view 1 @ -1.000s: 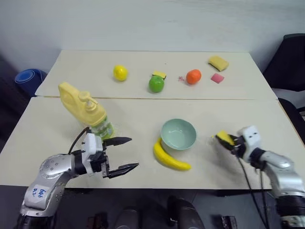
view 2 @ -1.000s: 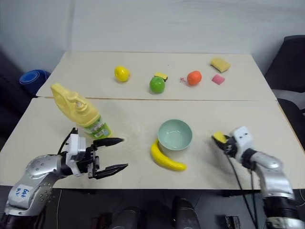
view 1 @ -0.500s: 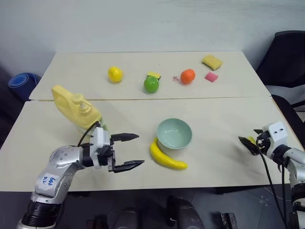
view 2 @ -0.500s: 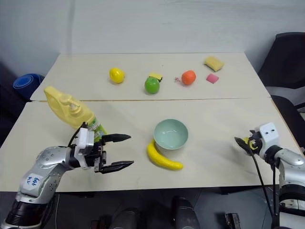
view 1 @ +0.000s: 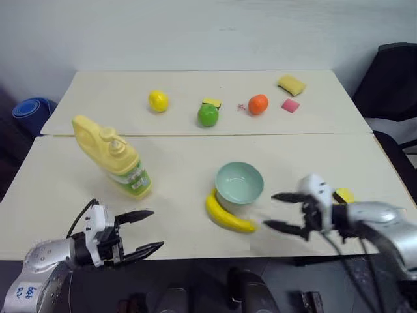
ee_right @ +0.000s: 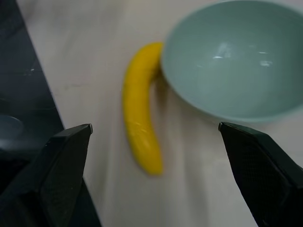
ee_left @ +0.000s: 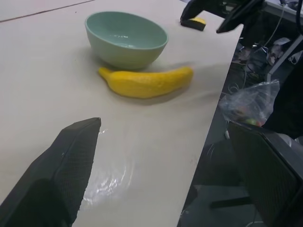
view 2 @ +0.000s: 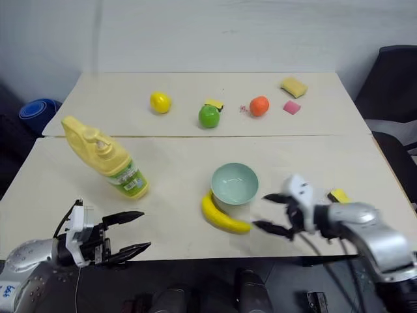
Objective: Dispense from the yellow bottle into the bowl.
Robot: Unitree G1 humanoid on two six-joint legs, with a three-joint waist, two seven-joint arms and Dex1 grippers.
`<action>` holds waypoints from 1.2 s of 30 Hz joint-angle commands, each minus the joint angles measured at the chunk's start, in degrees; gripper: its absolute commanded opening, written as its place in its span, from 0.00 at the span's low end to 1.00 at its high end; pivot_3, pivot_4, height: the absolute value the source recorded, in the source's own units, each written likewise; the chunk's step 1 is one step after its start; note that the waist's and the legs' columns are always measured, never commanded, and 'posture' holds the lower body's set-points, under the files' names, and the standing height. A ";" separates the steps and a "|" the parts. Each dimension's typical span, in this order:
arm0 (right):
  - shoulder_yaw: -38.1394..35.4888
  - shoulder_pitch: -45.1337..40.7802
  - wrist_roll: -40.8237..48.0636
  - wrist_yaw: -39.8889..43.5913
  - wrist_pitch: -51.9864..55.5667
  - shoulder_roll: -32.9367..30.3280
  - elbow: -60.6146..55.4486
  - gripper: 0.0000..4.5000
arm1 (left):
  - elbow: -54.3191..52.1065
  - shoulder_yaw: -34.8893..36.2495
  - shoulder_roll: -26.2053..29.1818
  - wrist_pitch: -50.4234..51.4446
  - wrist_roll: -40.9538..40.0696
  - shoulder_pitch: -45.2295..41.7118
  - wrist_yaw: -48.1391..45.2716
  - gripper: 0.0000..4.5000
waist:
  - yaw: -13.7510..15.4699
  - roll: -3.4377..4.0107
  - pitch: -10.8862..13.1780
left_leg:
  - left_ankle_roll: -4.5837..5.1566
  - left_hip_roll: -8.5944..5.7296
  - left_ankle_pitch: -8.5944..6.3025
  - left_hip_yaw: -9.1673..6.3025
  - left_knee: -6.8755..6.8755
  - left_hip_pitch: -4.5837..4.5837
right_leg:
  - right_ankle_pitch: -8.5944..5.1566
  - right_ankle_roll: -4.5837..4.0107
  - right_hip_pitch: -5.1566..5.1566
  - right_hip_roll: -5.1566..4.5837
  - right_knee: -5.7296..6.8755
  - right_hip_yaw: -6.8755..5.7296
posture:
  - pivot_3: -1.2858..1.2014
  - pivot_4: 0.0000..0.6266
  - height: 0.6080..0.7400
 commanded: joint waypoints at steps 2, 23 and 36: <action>12.92 -2.18 -8.43 -9.37 -0.14 7.95 0.01 0.99 | -3.86 1.26 0.34 0.26 -0.86 0.81 0.87 1.00 | 0.50 -0.05 -0.03 | 0.02 -0.03 -0.01 0.00 0.00 -0.01 | 0.00 -0.01 0.00 -0.02 -0.03 0.00 | 0.52 0.24 1.00; 15.17 -8.83 -17.54 -10.34 -10.24 14.04 8.08 0.99 | -5.85 4.28 1.60 1.56 -2.44 1.06 1.08 1.00 | -0.58 -0.27 -0.16 | 0.10 -0.08 -0.02 0.03 0.00 -0.04 | -0.01 -0.02 -0.02 0.00 0.00 -0.04 | 0.52 0.24 1.00; 24.12 -19.15 -24.62 -4.26 -11.18 17.10 21.64 0.99 | -4.12 2.56 1.41 1.08 -2.34 -1.45 -0.50 1.00 | -0.92 -0.26 -0.16 | -0.14 -0.07 0.11 0.04 0.00 -0.04 | -0.01 -0.03 -0.07 0.03 0.04 -0.06 | 0.52 0.24 1.00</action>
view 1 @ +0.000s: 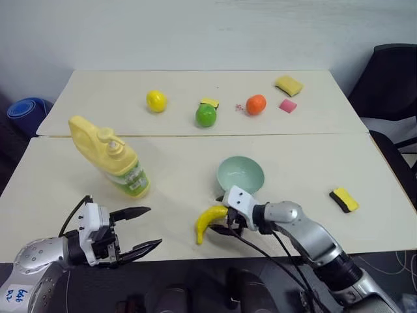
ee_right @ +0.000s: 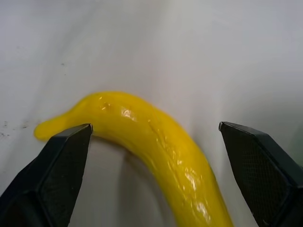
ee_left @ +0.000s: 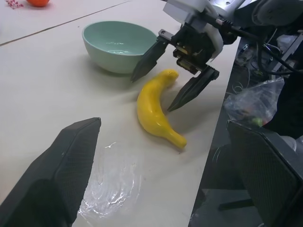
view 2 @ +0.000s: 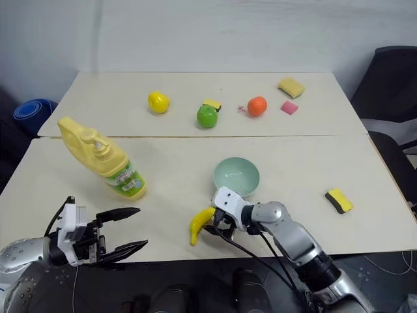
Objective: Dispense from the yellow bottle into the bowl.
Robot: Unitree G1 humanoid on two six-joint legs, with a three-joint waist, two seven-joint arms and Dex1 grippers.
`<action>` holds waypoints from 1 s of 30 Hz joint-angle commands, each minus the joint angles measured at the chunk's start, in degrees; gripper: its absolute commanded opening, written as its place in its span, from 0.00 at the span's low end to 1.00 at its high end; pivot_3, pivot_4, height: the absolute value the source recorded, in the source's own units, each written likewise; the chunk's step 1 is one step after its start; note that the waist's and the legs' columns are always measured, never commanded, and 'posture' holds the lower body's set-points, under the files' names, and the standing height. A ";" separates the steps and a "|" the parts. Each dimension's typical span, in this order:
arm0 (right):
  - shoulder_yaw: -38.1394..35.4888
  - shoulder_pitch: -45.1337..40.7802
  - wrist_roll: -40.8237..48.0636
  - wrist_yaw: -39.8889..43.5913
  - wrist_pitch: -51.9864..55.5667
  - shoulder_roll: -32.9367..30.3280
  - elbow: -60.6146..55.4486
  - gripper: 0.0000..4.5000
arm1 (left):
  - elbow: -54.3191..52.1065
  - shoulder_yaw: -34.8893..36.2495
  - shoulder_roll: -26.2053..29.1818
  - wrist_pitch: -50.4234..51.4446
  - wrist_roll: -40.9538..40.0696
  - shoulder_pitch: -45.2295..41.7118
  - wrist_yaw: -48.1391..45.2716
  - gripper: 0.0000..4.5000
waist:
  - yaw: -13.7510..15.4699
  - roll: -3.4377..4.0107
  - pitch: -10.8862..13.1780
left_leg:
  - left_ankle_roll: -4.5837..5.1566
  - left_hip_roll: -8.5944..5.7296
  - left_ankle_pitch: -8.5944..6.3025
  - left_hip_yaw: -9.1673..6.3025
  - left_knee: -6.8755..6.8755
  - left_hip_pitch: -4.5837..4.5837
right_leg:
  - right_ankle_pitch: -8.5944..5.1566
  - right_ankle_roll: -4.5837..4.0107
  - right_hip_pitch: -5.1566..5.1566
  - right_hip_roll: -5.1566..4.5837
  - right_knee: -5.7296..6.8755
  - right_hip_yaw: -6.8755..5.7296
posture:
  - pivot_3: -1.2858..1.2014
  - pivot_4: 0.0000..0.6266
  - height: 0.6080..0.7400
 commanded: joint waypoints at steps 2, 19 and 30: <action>1.55 -2.64 0.01 3.84 3.63 0.46 2.95 0.99 | -0.85 -0.19 0.52 -0.73 -0.87 0.94 -2.66 1.00 | 0.01 0.00 0.00 | -0.04 0.00 0.02 0.00 0.00 -0.01 | 0.00 0.00 0.01 -0.01 -0.02 0.00 | 0.52 0.24 1.00; -31.44 10.52 29.23 14.14 5.15 -9.59 -17.22 0.24 | -0.06 -6.35 -2.88 -3.28 0.81 -6.10 -4.09 1.00 | 0.73 0.03 0.03 | 0.03 -0.02 -0.03 0.00 0.00 0.01 | 0.05 0.08 0.14 -0.06 -0.10 0.00 | 0.52 0.24 1.00; -43.70 14.16 6.58 4.80 -21.69 -23.94 28.98 0.24 | 3.34 -13.32 -8.56 -4.94 2.67 -14.96 -2.37 1.00 | 1.31 0.02 0.02 | 0.20 -0.08 -0.07 0.28 0.00 0.09 | 0.06 0.10 0.17 0.00 -0.11 0.16 | 0.52 0.24 1.00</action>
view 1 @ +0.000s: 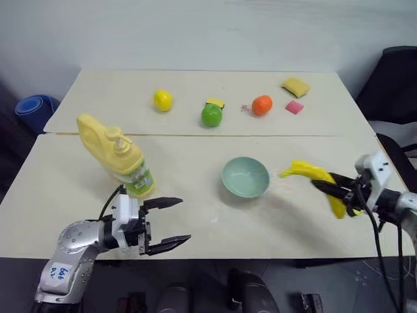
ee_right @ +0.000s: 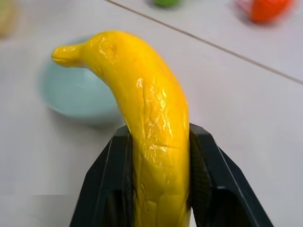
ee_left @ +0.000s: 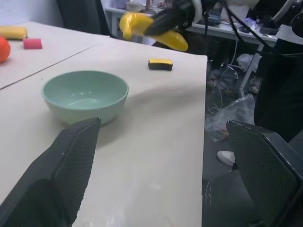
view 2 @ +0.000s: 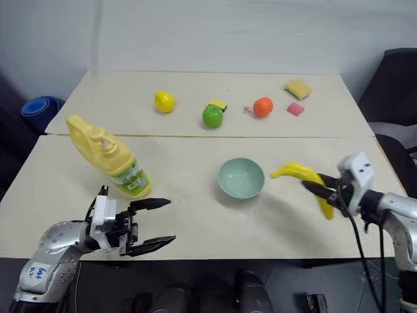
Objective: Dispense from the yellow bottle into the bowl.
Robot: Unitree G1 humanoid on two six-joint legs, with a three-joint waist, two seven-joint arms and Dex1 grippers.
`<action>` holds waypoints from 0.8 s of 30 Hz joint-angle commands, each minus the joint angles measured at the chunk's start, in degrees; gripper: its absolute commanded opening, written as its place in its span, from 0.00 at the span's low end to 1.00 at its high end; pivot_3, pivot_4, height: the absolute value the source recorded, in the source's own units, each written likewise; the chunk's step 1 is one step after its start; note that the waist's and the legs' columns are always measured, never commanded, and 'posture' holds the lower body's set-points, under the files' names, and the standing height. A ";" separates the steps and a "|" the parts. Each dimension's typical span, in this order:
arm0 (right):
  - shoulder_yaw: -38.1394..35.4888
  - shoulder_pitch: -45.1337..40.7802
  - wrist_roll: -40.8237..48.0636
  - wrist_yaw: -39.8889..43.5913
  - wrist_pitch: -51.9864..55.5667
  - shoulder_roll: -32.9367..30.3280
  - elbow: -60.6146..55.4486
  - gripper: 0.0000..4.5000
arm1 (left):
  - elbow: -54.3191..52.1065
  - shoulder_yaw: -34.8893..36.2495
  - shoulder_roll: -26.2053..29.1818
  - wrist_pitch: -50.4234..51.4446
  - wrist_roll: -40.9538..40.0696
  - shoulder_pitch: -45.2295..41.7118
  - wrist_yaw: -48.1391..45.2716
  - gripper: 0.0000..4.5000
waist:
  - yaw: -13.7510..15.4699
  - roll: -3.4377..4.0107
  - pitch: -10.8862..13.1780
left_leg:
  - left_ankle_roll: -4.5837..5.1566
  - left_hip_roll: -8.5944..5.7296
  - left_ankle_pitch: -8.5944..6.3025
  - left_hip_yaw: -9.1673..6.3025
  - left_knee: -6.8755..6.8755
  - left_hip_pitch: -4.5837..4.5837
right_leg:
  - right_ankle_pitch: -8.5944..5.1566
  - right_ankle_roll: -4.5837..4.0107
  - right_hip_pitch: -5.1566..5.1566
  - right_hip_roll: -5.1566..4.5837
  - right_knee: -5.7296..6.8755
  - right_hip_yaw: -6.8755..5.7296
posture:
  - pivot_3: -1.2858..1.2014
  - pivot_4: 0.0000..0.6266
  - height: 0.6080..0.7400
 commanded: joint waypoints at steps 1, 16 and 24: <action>2.67 -3.99 -8.93 -4.09 -15.36 -0.55 17.72 0.24 | 1.29 -1.17 -1.00 -1.16 0.07 -2.01 -0.08 1.00 | -0.21 0.05 0.02 | -0.06 -0.02 0.04 0.08 0.00 0.01 | 0.00 0.00 0.00 0.01 0.09 0.06 | 0.52 0.24 1.00; 6.63 -6.28 4.20 14.08 -8.74 -0.62 -2.60 0.99 | 4.26 9.28 1.75 -3.22 -0.04 5.16 2.67 1.00 | -0.98 0.15 0.04 | -0.17 0.08 0.24 0.15 0.00 0.08 | 0.07 0.13 -0.06 0.04 0.08 0.30 | 0.52 0.24 1.00; 25.06 -10.42 -3.83 6.61 -1.12 9.42 -14.68 0.99 | 4.39 10.15 2.32 -4.20 -0.08 7.28 2.85 1.00 | -0.89 0.12 0.04 | -0.05 0.15 -0.07 0.05 -0.01 0.06 | 0.02 0.02 -0.16 0.01 0.09 0.24 | 0.52 0.24 1.00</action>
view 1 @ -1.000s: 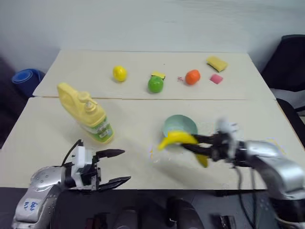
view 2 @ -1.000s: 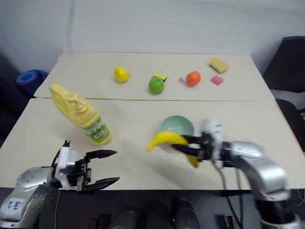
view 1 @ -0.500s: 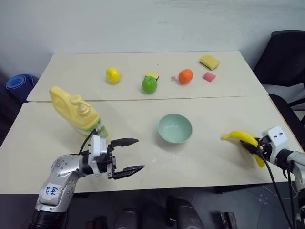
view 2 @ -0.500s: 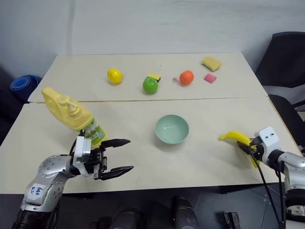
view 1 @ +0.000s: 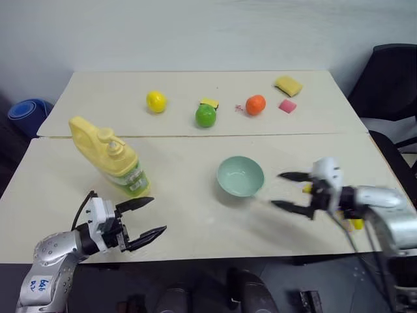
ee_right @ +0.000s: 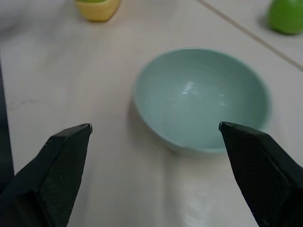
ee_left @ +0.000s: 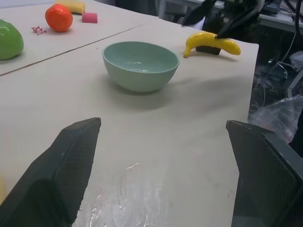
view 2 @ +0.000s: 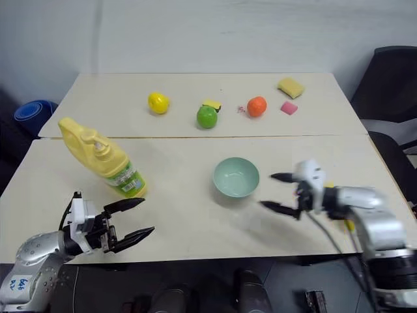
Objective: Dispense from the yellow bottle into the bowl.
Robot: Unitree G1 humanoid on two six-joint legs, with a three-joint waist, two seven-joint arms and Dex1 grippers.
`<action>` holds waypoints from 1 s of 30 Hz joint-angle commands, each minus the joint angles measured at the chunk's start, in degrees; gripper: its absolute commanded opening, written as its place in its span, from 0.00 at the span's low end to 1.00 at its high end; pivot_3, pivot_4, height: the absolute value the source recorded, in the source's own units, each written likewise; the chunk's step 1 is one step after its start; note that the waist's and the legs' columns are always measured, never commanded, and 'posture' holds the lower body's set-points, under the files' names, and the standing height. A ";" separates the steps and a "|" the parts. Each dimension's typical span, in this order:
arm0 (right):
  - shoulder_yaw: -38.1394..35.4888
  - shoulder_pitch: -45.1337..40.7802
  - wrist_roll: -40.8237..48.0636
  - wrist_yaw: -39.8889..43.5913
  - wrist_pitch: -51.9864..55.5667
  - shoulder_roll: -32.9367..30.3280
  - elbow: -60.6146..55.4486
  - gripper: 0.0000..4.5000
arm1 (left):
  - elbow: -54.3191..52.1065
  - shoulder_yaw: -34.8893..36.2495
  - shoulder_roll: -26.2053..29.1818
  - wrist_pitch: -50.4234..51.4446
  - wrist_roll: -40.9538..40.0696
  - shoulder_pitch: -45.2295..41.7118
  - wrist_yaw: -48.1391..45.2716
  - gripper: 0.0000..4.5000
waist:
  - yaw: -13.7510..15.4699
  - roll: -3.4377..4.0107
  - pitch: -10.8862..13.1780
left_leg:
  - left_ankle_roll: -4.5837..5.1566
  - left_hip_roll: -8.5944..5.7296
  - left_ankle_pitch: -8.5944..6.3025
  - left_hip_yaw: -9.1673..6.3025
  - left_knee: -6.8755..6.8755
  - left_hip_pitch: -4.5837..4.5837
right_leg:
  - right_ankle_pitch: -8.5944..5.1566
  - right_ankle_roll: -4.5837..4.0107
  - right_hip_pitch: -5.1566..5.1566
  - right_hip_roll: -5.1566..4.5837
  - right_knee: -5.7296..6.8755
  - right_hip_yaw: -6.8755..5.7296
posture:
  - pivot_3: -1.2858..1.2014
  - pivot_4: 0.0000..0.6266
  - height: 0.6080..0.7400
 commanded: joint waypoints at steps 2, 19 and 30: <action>7.38 -5.03 -9.07 -5.03 -1.95 3.70 4.92 0.99 | -2.11 0.83 0.64 -0.40 -0.43 -0.41 0.51 1.00 | 0.26 0.08 0.04 | -0.13 -0.11 0.10 0.00 0.00 -0.06 | 0.00 0.00 -0.07 -0.09 0.00 -0.01 | 0.52 0.24 1.00; 13.32 -17.25 -18.19 -3.90 -14.94 11.75 22.57 0.07 | -6.97 4.78 -0.91 0.86 -3.62 2.46 6.37 1.00 | -0.46 0.04 0.02 | -0.09 -0.16 0.12 0.02 0.01 -0.07 | 0.02 0.04 -0.03 -0.08 -0.01 -0.06 | 0.52 0.24 1.00; 18.25 -29.73 -15.40 12.68 -10.93 12.67 11.88 0.00 | -24.90 25.72 -3.61 10.07 -29.04 15.85 20.81 0.86 | -1.75 0.00 0.10 | -0.15 -0.03 0.12 0.02 0.02 -0.09 | 0.03 0.05 -0.02 0.00 -0.02 -0.05 | 0.52 0.24 1.00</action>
